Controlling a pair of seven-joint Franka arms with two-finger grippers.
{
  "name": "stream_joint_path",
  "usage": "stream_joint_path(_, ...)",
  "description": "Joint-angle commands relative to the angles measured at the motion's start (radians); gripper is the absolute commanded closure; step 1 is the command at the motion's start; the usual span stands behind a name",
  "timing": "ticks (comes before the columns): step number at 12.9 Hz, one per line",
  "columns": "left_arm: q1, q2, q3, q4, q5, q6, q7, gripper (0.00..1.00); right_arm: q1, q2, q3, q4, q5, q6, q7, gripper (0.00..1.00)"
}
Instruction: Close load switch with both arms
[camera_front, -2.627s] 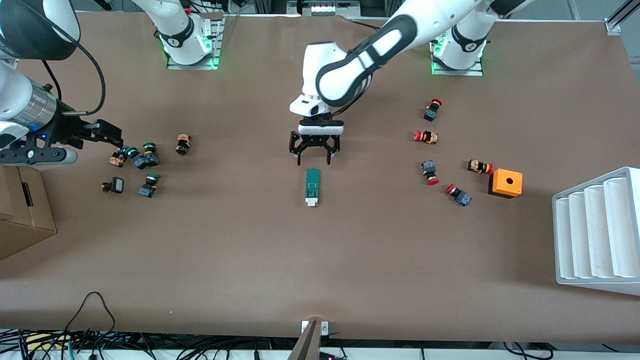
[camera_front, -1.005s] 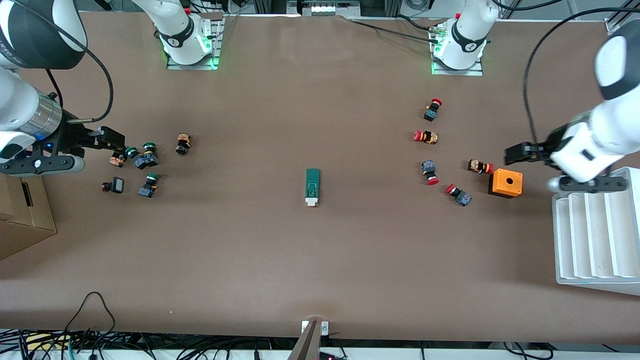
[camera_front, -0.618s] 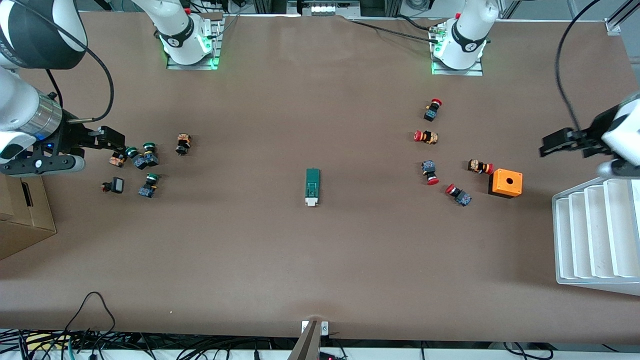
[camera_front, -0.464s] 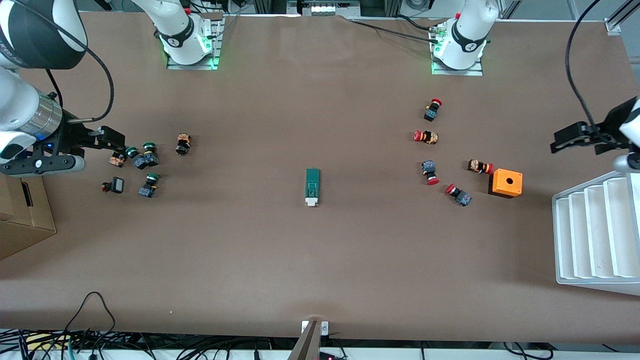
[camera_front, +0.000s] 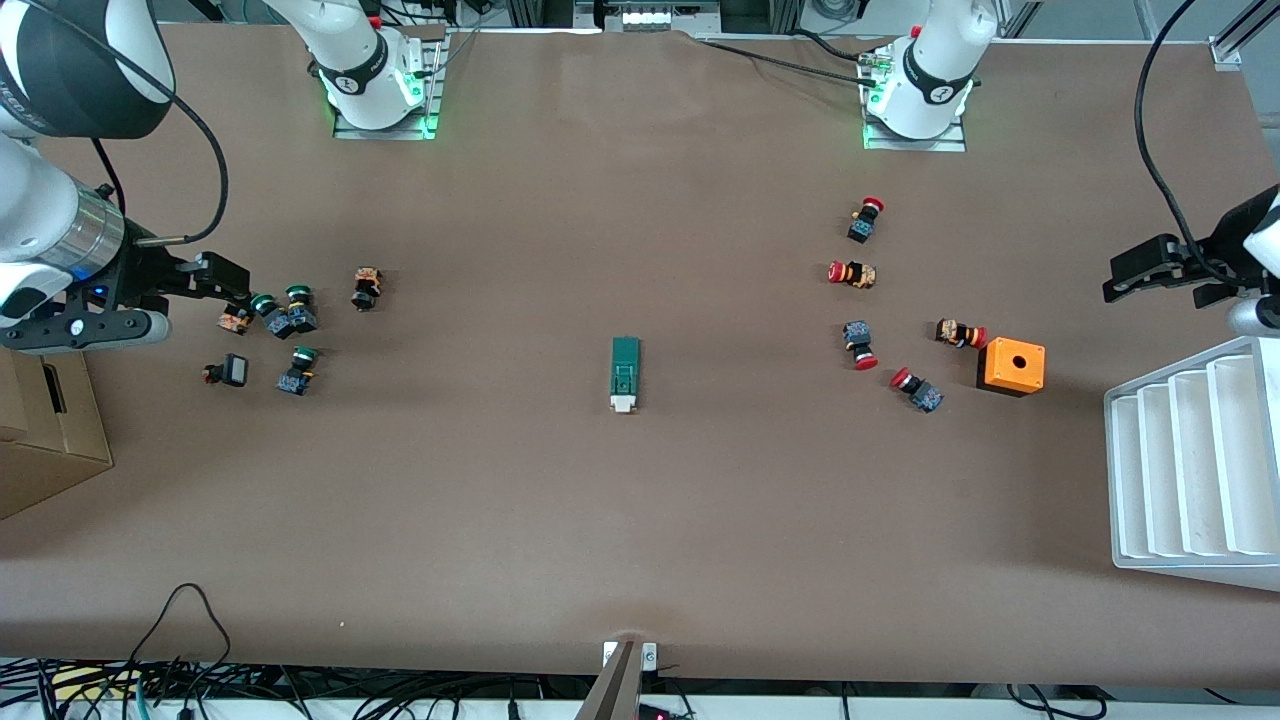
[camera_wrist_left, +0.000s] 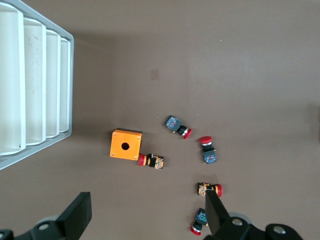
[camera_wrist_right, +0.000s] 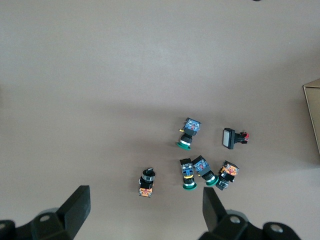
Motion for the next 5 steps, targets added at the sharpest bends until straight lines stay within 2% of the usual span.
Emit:
stream_joint_path(1,0.030,-0.031,-0.092,0.005,-0.005,-0.017,-0.078,0.00,0.003,0.006,0.003,0.019,-0.019,-0.013,-0.017,0.01)
stream_joint_path(2,0.087,-0.034,-0.159,0.005,0.000,-0.017,-0.088,0.00,0.003,0.006,0.003,0.019,-0.019,-0.013,-0.017,0.01)
stream_joint_path(3,0.108,-0.046,-0.196,0.005,0.032,-0.015,-0.089,0.00,0.003,0.006,0.003,0.019,-0.021,-0.013,-0.017,0.01)
stream_joint_path(5,0.098,-0.051,-0.192,0.004,0.049,-0.018,-0.091,0.00,0.004,0.006,0.003,0.019,-0.028,-0.014,-0.015,0.01)
